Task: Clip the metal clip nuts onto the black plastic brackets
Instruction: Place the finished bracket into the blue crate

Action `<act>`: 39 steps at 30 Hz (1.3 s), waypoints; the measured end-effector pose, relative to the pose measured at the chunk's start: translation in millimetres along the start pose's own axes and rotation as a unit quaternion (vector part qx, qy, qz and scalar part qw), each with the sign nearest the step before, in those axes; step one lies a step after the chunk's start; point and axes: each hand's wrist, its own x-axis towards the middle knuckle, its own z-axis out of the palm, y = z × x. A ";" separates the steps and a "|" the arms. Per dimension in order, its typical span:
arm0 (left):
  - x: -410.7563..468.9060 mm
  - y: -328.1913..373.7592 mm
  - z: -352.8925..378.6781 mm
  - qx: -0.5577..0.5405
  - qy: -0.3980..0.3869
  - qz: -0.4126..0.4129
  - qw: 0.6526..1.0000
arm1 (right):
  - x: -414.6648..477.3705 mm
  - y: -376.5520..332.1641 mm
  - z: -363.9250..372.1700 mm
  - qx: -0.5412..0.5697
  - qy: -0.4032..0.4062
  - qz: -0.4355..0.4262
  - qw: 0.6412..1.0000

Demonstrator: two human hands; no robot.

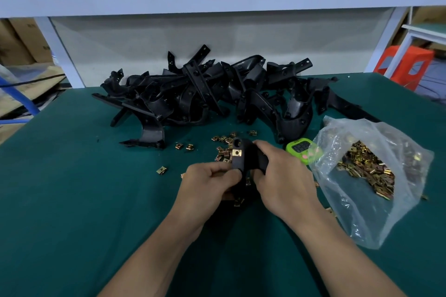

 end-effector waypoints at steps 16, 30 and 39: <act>-14.7 6.8 14.7 0.182 0.182 0.192 0.947 | -11.9 -32.6 -4.8 0.108 0.061 0.037 0.992; -65.3 36.9 76.1 0.157 0.038 0.249 0.955 | -103.9 -3.1 -110.3 0.225 -0.017 0.079 0.971; -134.6 35.1 217.7 0.135 -0.166 0.219 0.952 | -220.0 70.0 -184.6 0.290 0.177 0.213 0.916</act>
